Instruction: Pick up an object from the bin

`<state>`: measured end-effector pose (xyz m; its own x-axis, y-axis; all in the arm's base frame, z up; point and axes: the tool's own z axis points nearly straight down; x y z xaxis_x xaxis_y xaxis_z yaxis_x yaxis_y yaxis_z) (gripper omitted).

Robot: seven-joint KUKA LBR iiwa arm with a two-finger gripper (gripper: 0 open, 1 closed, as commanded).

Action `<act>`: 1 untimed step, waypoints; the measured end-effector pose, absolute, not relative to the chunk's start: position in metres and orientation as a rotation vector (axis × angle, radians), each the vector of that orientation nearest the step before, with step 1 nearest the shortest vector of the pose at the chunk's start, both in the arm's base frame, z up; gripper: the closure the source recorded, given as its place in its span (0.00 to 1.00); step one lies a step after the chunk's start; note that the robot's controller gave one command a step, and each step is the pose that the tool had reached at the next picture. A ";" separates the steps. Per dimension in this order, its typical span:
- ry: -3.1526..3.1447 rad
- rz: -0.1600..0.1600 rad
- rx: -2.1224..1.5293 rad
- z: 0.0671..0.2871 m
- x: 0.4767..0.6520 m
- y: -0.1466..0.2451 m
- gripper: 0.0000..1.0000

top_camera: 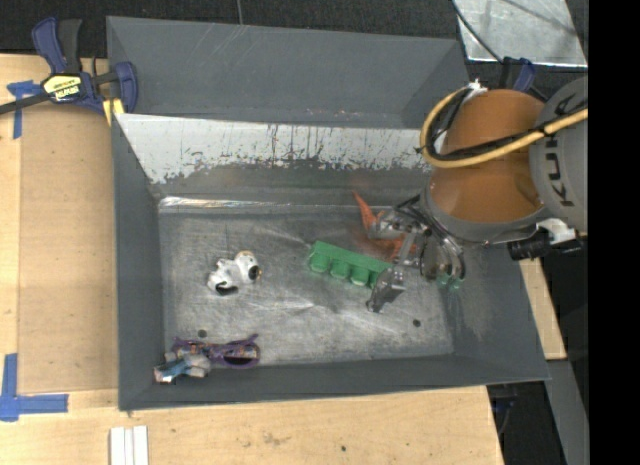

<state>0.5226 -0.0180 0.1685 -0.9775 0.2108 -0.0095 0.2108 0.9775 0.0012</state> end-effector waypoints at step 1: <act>3.117 0.002 0.373 0.145 0.543 -0.071 0.00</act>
Offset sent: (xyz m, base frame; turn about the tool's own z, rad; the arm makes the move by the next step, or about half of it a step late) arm -0.0015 -0.0105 -0.0985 0.0784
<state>0.5431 -0.0711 0.1446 -0.9718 0.2357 -0.0018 0.2357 0.9718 0.0015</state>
